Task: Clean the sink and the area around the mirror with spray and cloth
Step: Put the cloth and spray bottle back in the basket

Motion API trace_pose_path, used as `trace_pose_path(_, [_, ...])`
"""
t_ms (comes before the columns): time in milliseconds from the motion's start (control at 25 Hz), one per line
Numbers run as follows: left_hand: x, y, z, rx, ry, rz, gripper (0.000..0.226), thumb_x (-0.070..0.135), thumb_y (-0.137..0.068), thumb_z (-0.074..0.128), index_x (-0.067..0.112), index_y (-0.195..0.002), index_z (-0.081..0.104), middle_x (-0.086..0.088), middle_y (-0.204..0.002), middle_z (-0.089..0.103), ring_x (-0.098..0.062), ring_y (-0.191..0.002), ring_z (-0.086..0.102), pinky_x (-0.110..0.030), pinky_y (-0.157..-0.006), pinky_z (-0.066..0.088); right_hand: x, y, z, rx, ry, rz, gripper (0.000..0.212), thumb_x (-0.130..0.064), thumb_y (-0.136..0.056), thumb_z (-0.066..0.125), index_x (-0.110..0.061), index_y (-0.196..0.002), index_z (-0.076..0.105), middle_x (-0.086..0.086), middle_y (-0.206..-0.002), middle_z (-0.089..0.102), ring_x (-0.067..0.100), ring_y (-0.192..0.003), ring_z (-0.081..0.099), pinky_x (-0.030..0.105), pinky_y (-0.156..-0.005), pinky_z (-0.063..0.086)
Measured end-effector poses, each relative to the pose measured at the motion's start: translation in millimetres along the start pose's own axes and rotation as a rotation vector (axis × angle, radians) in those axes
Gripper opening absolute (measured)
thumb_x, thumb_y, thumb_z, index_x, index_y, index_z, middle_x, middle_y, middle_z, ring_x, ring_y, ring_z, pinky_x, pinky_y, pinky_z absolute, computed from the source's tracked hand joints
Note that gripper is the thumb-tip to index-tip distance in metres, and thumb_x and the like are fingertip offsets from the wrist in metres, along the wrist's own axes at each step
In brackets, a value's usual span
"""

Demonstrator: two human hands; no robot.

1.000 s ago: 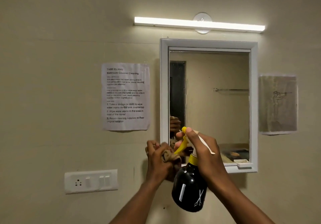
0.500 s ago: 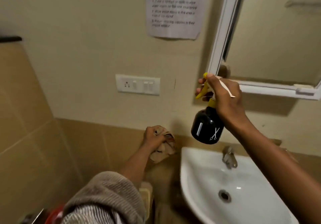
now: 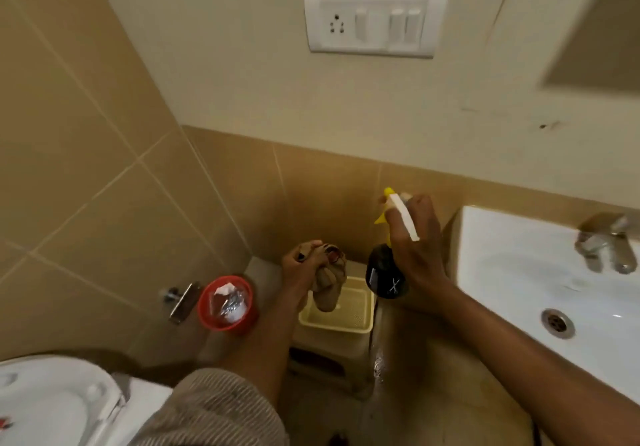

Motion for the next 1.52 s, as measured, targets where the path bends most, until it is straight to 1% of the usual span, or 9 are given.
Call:
trace_pose_path(80, [-35, -22, -5, -0.001, -0.006, -0.057, 0.015, 0.007, -0.082, 0.073, 0.02, -0.09, 0.075, 0.0, -0.082, 0.074, -0.012, -0.073, 0.071, -0.022, -0.057, 0.056, 48, 20, 29, -0.032, 0.042, 0.029, 0.012, -0.018, -0.098, 0.056, -0.011, -0.095, 0.065, 0.017, -0.088, 0.059, 0.025, -0.079, 0.057, 0.036, -0.068, 0.045])
trace_pose_path(240, [-95, -61, -9, 0.032, -0.072, -0.076, 0.016, 0.018, -0.079, 0.08, 0.028, -0.09, 0.074, 0.002, -0.092, 0.075, -0.012, -0.085, 0.072, -0.025, -0.066, 0.057, 139, 52, 66, -0.049, 0.094, 0.148, 0.014, -0.015, -0.105, 0.06, -0.004, -0.113, 0.065, 0.013, -0.099, 0.065, 0.023, -0.088, 0.062, 0.034, -0.076, 0.048])
trace_pose_path(440, [-146, -98, 3, 0.026, -0.197, -0.05, 0.04, 0.004, -0.064, 0.088, 0.017, -0.1, 0.076, 0.002, -0.092, 0.076, -0.013, -0.085, 0.073, -0.018, -0.064, 0.056, 217, 65, 104, 0.041, 0.178, 0.244, 0.025, -0.017, -0.103, 0.064, -0.002, -0.122, 0.067, 0.013, -0.098, 0.066, 0.032, -0.09, 0.065, 0.049, -0.076, 0.055])
trace_pose_path(600, [-178, -113, 15, 0.02, -0.277, -0.013, 0.034, 0.002, -0.061, 0.09, 0.025, -0.081, 0.075, 0.018, -0.077, 0.074, 0.001, -0.074, 0.071, -0.007, -0.057, 0.051, 263, 73, 125, 0.091, 0.254, 0.29, 0.018, -0.016, -0.099, 0.069, 0.001, -0.103, 0.067, 0.014, -0.088, 0.062, 0.035, -0.081, 0.064, 0.053, -0.067, 0.055])
trace_pose_path(760, [-212, -116, 21, -0.053, -0.58, 0.011, 0.046, 0.014, -0.072, 0.085, 0.006, -0.114, 0.067, -0.01, -0.123, 0.054, -0.02, -0.109, 0.054, -0.025, -0.089, 0.047, 295, 80, 141, 0.108, 0.287, 0.322, 0.029, -0.01, -0.098, 0.071, 0.005, -0.123, 0.066, 0.02, -0.103, 0.068, 0.036, -0.092, 0.068, 0.047, -0.073, 0.058])
trace_pose_path(1040, [-226, -130, 30, -0.227, -0.723, 0.049, 0.035, 0.035, -0.092, 0.064, 0.022, -0.125, 0.067, -0.007, -0.127, 0.064, -0.024, -0.116, 0.061, -0.036, -0.101, 0.049, 321, 90, 160, 0.017, 0.314, 0.305, 0.047, 0.006, -0.092, 0.072, 0.008, -0.138, 0.059, 0.024, -0.119, 0.067, 0.032, -0.104, 0.063, 0.046, -0.085, 0.057])
trace_pose_path(1200, [-230, -125, 25, -0.31, -0.922, 0.022, 0.056, 0.041, -0.095, 0.056, 0.027, -0.148, 0.042, -0.006, -0.151, 0.039, -0.029, -0.135, 0.044, -0.04, -0.111, 0.041, 326, 110, 160, -0.039, 0.426, 0.301, 0.048, 0.008, -0.083, 0.081, 0.014, -0.126, 0.061, 0.031, -0.111, 0.067, 0.049, -0.098, 0.066, 0.053, -0.077, 0.059])
trace_pose_path(1320, [-234, -112, 23, -0.327, -1.12, 0.148, 0.067, 0.05, -0.097, 0.045, 0.03, -0.157, 0.02, -0.008, -0.161, 0.024, -0.031, -0.144, 0.032, -0.044, -0.116, 0.034, 328, 121, 154, -0.159, 0.459, 0.424, 0.062, -0.006, -0.077, 0.091, 0.01, -0.129, 0.06, 0.029, -0.117, 0.064, 0.047, -0.106, 0.062, 0.04, -0.078, 0.051])
trace_pose_path(1520, [-230, -95, 22, -0.321, -1.271, 0.227, 0.075, 0.047, -0.099, 0.042, 0.022, -0.159, 0.004, -0.008, -0.167, 0.009, -0.03, -0.152, 0.018, -0.046, -0.12, 0.027, 320, 132, 138, -0.23, 0.482, 0.375, 0.079, -0.014, -0.068, 0.098, 0.01, -0.132, 0.058, 0.025, -0.113, 0.063, 0.042, -0.103, 0.062, 0.043, -0.076, 0.054])
Point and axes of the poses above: each hand's wrist, its own y-axis away from the middle knuckle, its own z-axis out of the palm, x = y × z, the point moved 1 cm from there along -y, towards the middle knuckle
